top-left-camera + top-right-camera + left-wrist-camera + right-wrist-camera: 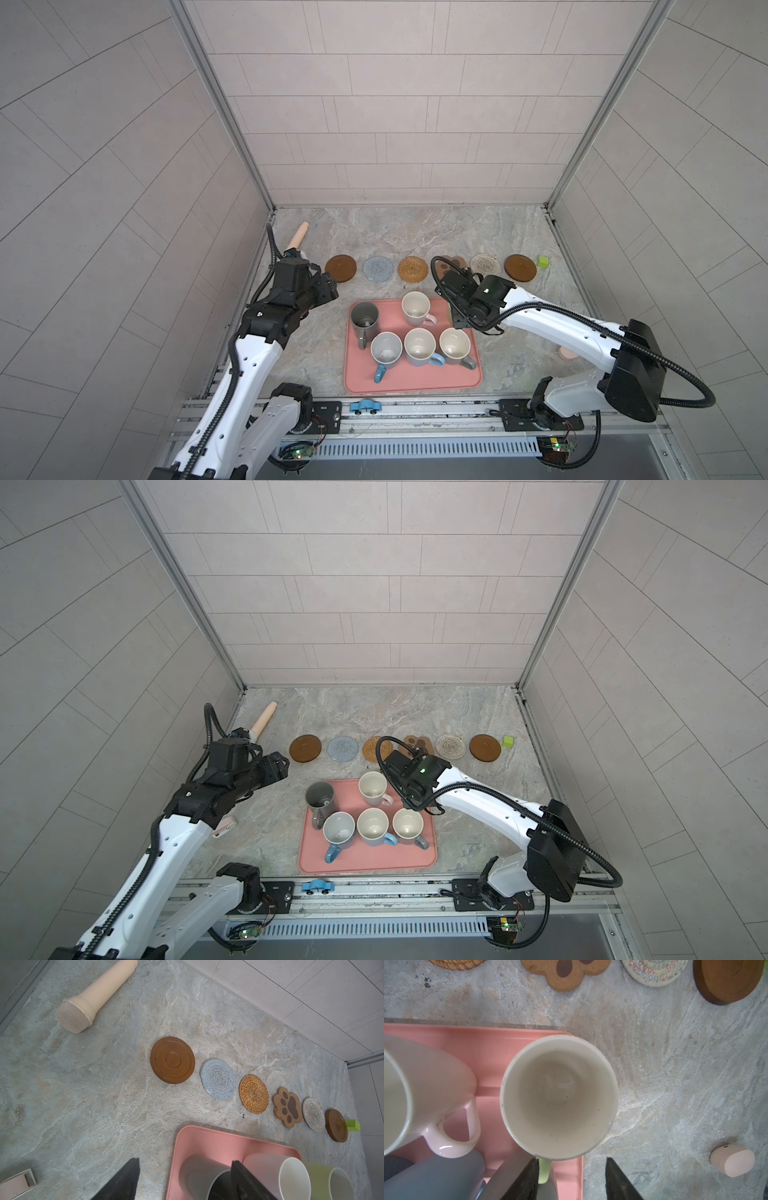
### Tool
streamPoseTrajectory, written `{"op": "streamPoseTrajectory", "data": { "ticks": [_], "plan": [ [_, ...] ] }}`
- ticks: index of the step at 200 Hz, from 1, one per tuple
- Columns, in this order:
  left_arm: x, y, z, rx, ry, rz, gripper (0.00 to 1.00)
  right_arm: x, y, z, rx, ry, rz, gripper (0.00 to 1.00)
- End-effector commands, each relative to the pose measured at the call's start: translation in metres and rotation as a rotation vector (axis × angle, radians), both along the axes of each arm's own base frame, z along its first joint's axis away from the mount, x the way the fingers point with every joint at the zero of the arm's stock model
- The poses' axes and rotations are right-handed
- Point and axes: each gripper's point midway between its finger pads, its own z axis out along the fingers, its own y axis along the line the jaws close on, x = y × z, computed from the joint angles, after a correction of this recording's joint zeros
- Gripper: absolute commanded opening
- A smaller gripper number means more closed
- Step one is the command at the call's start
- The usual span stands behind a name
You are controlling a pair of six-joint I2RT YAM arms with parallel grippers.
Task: Place cups on coasters
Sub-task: Pick up the cup from the tray.
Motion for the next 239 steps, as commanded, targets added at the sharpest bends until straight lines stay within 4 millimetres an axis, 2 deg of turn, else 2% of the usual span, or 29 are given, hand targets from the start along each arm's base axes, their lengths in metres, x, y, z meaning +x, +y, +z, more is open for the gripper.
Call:
{"op": "streamPoseTrajectory", "data": {
  "ticks": [1,61,127,169,239],
  "plan": [
    [0.002,0.005,0.006,0.03,-0.011,0.006,0.76,-0.002,0.003,0.003,0.035,-0.019,-0.029,0.54],
    [0.003,0.005,0.002,0.025,-0.009,0.016,0.76,-0.002,-0.007,-0.005,-0.035,-0.008,-0.047,0.54],
    [0.002,0.007,0.0,0.036,-0.003,0.02,0.77,-0.001,-0.003,-0.014,-0.058,0.029,-0.028,0.54],
    [0.003,0.008,0.001,0.038,-0.006,0.025,0.77,-0.003,-0.015,-0.016,-0.102,0.044,-0.044,0.54],
    [0.008,0.006,0.002,0.027,-0.006,0.028,0.77,0.0,-0.018,-0.024,-0.066,0.074,-0.022,0.53]
  ]
}}
